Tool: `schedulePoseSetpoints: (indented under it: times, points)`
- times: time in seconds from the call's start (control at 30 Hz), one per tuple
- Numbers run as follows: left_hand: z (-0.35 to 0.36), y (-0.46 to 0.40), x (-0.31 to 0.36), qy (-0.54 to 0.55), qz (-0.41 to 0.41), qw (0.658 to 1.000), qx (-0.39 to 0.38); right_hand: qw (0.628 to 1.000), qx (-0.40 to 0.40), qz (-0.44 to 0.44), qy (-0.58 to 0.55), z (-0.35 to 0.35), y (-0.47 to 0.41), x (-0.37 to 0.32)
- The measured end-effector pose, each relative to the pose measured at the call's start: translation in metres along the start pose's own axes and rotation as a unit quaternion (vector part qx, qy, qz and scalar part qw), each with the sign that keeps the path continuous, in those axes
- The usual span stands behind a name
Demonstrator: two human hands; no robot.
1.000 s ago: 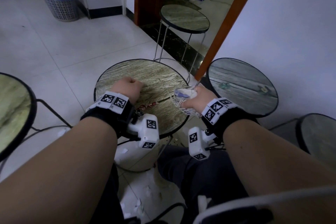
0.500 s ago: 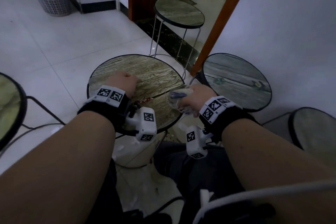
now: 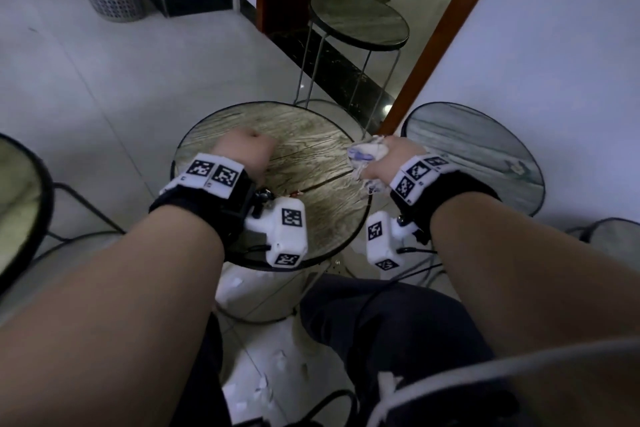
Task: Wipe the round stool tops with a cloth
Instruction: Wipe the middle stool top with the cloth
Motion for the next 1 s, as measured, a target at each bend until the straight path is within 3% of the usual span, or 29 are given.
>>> schedulePoseSetpoints:
  times: [0.43,1.0]
  points:
    - [-0.006,-0.03,-0.002,0.163,-0.01,0.987,-0.017,0.999,0.025,-0.02,-0.005,-0.014,-0.038,-0.025]
    - [-0.015,-0.042,-0.009,0.338,-0.036,0.94,-0.023,0.998,0.029,-0.006,-0.048,-0.035,-0.065,-0.045]
Point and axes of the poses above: each hand's wrist, its own y-axis away from the middle knuckle, its own z-axis out of the palm, x = y × z, the point moved 5 cm from there along -y, towards the middle knuckle, and after that the axes turned 3 degrees about -x, right-handed, at the moved point
